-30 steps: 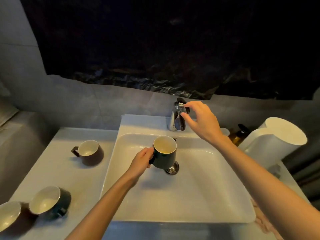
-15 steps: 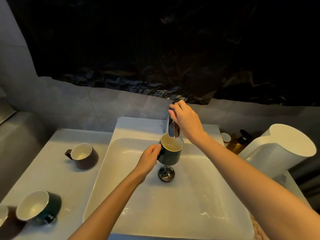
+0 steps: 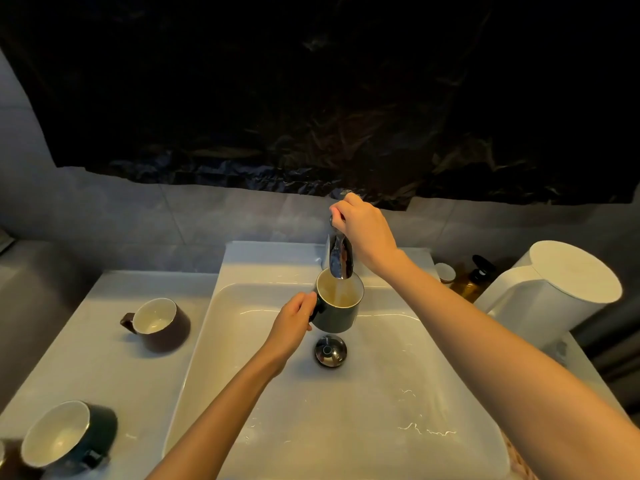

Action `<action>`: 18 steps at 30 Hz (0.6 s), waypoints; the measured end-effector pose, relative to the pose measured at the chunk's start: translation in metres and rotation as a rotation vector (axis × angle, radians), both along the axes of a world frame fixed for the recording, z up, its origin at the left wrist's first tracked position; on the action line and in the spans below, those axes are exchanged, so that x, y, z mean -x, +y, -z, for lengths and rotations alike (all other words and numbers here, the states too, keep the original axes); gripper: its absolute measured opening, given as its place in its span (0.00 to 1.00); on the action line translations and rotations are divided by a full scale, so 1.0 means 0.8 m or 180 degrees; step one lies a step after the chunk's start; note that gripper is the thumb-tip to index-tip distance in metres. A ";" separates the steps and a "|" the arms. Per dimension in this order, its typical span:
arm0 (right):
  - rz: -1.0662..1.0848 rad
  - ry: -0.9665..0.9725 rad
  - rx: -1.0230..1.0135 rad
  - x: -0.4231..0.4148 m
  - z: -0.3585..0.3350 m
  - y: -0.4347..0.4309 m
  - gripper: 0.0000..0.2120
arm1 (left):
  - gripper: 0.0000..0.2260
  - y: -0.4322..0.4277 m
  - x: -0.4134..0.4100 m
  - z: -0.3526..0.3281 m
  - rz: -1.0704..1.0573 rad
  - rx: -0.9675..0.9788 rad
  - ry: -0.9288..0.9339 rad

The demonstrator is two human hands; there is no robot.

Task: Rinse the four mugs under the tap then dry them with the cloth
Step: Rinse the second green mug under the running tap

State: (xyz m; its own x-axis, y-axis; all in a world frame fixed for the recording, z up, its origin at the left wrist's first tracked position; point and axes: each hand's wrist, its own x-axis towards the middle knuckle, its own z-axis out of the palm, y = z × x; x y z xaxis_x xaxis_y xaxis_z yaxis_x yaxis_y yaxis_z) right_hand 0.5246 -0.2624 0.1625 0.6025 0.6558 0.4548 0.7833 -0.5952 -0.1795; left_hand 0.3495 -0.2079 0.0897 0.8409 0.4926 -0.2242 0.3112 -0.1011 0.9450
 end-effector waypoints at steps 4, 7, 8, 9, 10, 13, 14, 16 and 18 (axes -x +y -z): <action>0.0036 0.0035 0.0060 0.001 -0.001 0.000 0.15 | 0.14 0.002 0.001 0.003 0.0036 -0.0014 -0.0004; 0.0038 0.0054 0.0052 0.002 -0.002 0.000 0.15 | 0.13 0.003 0.001 0.005 0.0043 -0.0045 0.0013; 0.0050 0.0073 0.0047 0.002 -0.003 0.000 0.15 | 0.13 0.003 0.001 0.006 0.0038 -0.0040 0.0016; 0.0063 0.0098 0.0042 0.003 -0.003 0.000 0.15 | 0.13 0.003 0.001 0.006 0.0033 -0.0027 0.0014; 0.0067 0.0137 0.0039 0.004 -0.003 -0.001 0.15 | 0.12 0.003 0.001 0.007 0.0029 -0.0010 0.0007; -0.0077 0.0391 -0.0084 0.006 -0.006 -0.008 0.14 | 0.13 0.004 0.002 0.007 0.0017 0.0017 -0.0016; -0.0142 0.0483 -0.0085 0.007 -0.007 -0.012 0.14 | 0.13 0.005 0.002 0.008 0.0014 0.0009 -0.0013; -0.0204 0.0563 0.0024 0.008 -0.008 -0.021 0.16 | 0.13 0.007 0.003 0.009 0.0013 -0.0019 -0.0009; -0.0180 0.0571 -0.0010 0.012 -0.005 -0.033 0.18 | 0.13 0.009 0.003 0.009 0.0020 -0.0058 -0.0005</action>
State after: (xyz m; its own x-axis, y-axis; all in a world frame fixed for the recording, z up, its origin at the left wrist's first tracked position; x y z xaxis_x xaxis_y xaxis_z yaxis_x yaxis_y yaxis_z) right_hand 0.5152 -0.2887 0.1662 0.6364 0.6897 0.3454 0.7708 -0.5504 -0.3210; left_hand 0.3468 -0.2007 0.0824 0.8443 0.4913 -0.2140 0.3090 -0.1201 0.9434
